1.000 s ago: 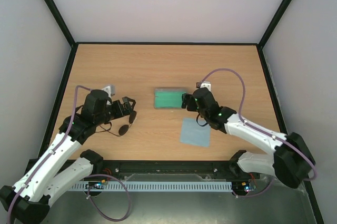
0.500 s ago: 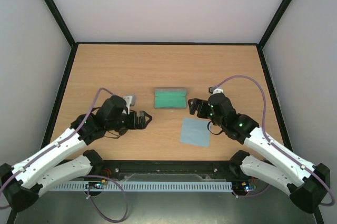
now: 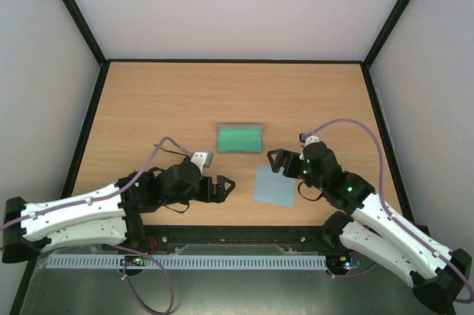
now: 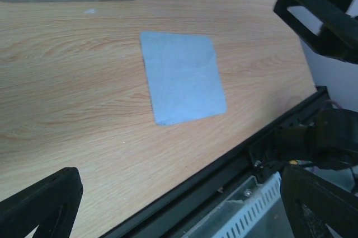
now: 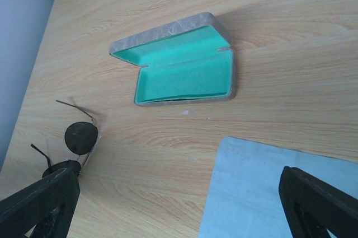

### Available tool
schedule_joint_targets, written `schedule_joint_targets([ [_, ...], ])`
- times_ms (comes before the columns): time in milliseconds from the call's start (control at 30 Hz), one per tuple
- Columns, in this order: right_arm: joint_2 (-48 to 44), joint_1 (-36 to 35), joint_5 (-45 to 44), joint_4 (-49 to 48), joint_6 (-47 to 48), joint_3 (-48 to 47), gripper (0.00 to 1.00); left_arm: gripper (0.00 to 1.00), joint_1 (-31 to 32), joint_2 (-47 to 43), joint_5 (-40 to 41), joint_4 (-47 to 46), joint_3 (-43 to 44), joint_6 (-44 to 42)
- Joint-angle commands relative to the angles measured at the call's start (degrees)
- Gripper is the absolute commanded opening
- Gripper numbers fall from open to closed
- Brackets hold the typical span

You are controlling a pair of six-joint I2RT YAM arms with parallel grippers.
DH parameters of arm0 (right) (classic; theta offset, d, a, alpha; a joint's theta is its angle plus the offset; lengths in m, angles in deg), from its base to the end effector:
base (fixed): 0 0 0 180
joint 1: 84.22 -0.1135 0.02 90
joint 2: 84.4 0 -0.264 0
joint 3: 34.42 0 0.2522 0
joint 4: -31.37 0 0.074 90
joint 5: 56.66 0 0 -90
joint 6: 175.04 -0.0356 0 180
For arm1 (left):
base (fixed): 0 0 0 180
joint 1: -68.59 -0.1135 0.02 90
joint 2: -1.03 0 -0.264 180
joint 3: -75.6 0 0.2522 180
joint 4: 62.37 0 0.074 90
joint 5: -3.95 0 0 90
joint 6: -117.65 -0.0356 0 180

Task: Organize the sunglasses
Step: Fold the glasses cleaning cloth at the center of the board.

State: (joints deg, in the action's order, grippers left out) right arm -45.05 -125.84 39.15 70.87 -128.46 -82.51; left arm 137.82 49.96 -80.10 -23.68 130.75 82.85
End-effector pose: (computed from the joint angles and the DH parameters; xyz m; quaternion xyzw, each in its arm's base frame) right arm 0.1166 0.1084 0.2633 -0.0114 0.8685 0.3661 0.3340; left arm 0.0707 -0.1759 0.2811 0.0821 0.8719 -0.4040 0.2643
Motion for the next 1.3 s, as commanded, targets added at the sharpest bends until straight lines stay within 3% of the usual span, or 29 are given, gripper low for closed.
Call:
schedule_joint_targets([
  [0,-1.1,0.1,0.1,-1.6,-3.6,2.1,0.99,0.99,0.7,2.6,3.8,-2.1,0.3,1.7],
  [367,2.9,0.1,3.9,-9.2,-4.0,0.9,0.99,0.99,-1.6,0.0,5.5,-7.2,-2.6,-0.7],
  [500,6.7,0.1,3.6,-7.9,-4.1,0.4,0.99,1.00,-6.7,0.0,-2.4,-12.6,-6.8,0.5],
  [633,8.1,0.1,1.1,-5.5,-1.9,-0.3,0.99,0.99,-7.3,1.4,-5.3,-15.2,-8.4,0.6],
  [1267,7.2,0.1,-4.6,2.2,-6.9,2.7,0.98,1.00,-7.2,8.2,-6.8,-15.2,-6.8,-2.9],
])
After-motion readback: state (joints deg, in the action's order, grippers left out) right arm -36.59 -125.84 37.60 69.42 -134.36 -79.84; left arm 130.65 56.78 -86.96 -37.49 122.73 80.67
